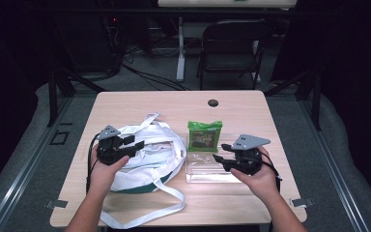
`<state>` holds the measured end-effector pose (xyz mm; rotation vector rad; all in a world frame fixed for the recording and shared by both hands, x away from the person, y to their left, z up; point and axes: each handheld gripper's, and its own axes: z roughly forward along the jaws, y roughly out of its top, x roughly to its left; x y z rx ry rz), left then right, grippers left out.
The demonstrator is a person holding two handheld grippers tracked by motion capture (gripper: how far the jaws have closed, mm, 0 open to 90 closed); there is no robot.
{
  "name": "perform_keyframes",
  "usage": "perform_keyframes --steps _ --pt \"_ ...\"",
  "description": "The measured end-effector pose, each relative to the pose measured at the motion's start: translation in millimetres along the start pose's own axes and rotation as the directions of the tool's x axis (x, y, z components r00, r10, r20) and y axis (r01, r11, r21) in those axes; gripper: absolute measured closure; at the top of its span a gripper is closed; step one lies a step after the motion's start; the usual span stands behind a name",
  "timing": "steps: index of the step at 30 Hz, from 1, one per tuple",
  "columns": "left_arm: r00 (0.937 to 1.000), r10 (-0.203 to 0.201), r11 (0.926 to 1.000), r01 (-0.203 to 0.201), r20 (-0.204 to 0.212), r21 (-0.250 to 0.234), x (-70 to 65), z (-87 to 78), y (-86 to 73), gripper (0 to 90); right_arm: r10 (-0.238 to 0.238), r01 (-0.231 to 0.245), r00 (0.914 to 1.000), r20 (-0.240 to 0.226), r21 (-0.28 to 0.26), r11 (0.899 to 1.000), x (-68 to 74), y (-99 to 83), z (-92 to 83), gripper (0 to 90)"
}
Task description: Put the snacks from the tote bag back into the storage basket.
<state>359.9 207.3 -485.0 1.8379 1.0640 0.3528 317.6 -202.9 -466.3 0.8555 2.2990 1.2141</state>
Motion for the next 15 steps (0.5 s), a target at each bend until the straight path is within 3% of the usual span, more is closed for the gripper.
perform_keyframes --steps 8,11,15 --pt "1.0000 0.000 1.0000 0.000 -0.001 0.000 -0.5 0.4 -0.3 49.1 0.044 -0.044 0.9990 0.009 -0.051 0.998 5.0 -21.0 -7.9 50.5" --pt "1.0000 0.000 1.0000 0.000 -0.001 0.003 -0.2 0.2 -0.5 49.1 0.071 -0.072 0.9974 -0.016 -0.080 0.994 5.1 -27.7 -12.3 50.5" --pt "1.0000 0.001 1.0000 -0.001 -0.002 0.004 0.4 -1.0 -0.3 49.1 0.064 -0.064 0.9980 -0.001 -0.081 0.995 7.4 -33.7 -16.7 50.5"
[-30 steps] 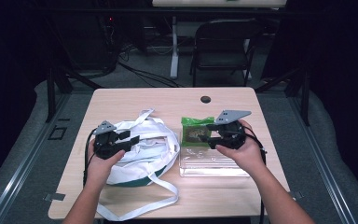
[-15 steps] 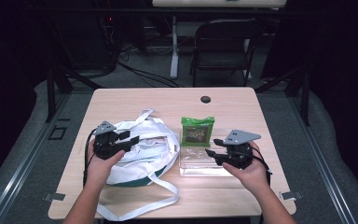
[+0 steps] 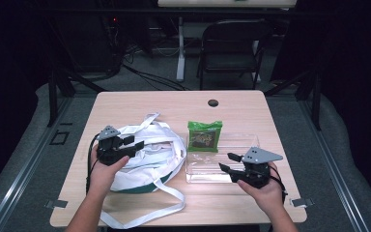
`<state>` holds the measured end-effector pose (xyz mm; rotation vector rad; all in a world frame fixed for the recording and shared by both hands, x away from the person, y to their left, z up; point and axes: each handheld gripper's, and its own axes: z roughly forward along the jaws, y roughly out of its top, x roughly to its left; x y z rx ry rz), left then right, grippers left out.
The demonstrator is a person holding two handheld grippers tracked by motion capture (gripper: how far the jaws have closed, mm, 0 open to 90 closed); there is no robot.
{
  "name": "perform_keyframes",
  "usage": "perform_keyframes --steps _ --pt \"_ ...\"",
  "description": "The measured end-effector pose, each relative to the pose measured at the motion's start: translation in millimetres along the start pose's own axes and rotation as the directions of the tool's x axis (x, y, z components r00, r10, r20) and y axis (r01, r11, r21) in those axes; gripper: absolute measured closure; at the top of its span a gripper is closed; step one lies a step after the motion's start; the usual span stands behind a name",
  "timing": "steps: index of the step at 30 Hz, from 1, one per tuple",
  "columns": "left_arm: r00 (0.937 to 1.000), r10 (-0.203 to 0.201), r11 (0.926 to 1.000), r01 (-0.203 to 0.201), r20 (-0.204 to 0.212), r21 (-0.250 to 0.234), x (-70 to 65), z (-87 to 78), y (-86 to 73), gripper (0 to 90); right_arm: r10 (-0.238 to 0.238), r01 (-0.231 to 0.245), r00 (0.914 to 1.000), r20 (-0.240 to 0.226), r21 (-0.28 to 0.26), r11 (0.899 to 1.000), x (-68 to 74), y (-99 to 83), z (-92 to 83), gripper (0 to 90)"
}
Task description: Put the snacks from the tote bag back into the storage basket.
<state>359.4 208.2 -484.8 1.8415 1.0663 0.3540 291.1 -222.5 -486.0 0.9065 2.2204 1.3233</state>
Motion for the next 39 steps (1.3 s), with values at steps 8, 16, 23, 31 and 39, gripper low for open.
perform_keyframes --steps 8,16,23,31,39 --pt "1.0000 0.005 1.0000 -0.005 -0.002 0.000 -0.2 1.5 -1.4 49.1 0.004 -0.004 1.0000 0.002 -0.029 1.000 1.7 -10.7 -2.3 50.4" --pt "1.0000 0.005 0.9998 -0.005 -0.003 0.018 1.2 3.8 -4.3 48.9 -0.019 0.018 0.9998 -0.010 -0.021 1.000 6.5 -24.7 8.1 50.0" --pt "0.9999 -0.008 0.9999 0.009 -0.011 0.014 4.2 2.0 -5.5 48.3 -0.020 0.020 0.9995 -0.024 -0.023 1.000 14.2 -28.7 17.8 50.2" --pt "0.9999 -0.011 0.9998 0.011 -0.013 0.017 4.3 3.2 -6.8 47.8 -0.024 0.022 0.9988 -0.043 -0.039 0.999 19.3 -29.5 21.9 49.8" --pt "0.9998 -0.016 0.9996 0.016 -0.009 0.021 4.2 5.0 -8.1 47.8 0.000 -0.004 0.9978 -0.066 -0.058 0.998 17.1 -30.7 21.9 49.8"
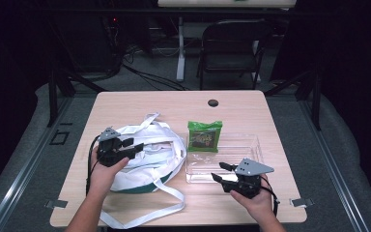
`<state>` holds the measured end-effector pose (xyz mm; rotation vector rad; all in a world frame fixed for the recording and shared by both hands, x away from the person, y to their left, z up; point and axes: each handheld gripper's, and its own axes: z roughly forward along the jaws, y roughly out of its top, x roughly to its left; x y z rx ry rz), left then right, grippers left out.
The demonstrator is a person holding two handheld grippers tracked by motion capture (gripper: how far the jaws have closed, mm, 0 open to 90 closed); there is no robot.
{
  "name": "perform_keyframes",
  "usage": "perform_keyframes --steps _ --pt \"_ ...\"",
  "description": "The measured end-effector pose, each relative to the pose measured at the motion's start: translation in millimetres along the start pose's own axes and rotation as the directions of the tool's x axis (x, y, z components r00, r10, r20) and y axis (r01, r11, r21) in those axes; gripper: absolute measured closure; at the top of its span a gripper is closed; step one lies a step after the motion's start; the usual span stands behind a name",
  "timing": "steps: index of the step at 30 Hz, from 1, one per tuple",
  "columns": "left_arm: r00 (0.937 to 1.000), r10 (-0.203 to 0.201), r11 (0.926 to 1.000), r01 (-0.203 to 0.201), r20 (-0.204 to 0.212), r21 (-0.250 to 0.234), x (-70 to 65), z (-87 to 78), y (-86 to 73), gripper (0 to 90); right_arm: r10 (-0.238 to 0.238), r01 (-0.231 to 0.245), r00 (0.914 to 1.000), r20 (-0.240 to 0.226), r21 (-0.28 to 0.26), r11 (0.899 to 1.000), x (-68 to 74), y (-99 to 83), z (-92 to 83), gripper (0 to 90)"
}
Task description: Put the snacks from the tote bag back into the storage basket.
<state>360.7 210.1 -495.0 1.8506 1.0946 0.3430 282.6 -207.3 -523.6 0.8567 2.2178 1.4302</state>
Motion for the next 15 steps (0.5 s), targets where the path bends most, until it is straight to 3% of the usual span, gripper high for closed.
perform_keyframes --steps 6,15 --pt "1.0000 0.001 1.0000 -0.001 0.001 0.001 0.0 0.2 -0.2 47.7 0.011 -0.011 0.9997 -0.020 0.000 1.000 0.7 -0.7 1.2 49.8" --pt "1.0000 0.000 1.0000 0.000 -0.001 -0.004 -0.1 -0.5 0.2 47.7 -0.018 0.019 0.9997 -0.019 0.023 1.000 3.4 -0.1 2.7 49.8"
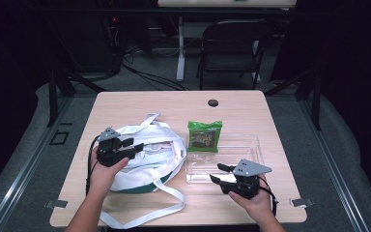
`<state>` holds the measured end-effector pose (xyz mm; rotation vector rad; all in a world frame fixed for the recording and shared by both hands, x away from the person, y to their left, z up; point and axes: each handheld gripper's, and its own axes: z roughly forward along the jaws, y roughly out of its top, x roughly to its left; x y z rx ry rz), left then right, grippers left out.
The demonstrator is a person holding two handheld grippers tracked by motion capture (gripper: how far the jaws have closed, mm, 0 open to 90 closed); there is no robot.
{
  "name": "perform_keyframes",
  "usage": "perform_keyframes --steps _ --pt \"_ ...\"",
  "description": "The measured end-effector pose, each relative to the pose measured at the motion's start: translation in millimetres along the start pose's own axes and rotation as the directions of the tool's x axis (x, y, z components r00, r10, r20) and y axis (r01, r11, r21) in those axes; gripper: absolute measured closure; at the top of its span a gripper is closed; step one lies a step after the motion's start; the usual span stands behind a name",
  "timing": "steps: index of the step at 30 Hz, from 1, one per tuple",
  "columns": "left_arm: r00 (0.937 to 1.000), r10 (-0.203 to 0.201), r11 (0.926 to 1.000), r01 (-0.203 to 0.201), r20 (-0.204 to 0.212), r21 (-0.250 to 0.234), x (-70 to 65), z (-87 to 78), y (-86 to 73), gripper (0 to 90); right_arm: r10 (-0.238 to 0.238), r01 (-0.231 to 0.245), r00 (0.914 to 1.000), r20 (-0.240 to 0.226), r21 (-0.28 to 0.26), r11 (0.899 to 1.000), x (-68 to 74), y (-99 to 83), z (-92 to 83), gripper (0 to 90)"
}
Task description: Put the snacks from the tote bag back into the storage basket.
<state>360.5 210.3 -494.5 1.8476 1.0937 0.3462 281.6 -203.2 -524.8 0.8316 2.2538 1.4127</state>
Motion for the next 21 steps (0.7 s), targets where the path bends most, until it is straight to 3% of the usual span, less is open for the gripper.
perform_keyframes --steps 15,21 --pt "1.0000 -0.004 1.0000 0.004 -0.004 -0.006 1.0 -2.6 1.2 47.6 -0.030 0.029 0.9995 0.007 0.019 0.999 2.5 2.9 1.5 47.5" --pt "0.9998 -0.016 0.9995 0.016 -0.006 -0.028 2.8 -8.1 3.1 47.4 -0.022 0.022 0.9996 0.019 0.017 1.000 -12.8 20.6 -1.4 44.2"
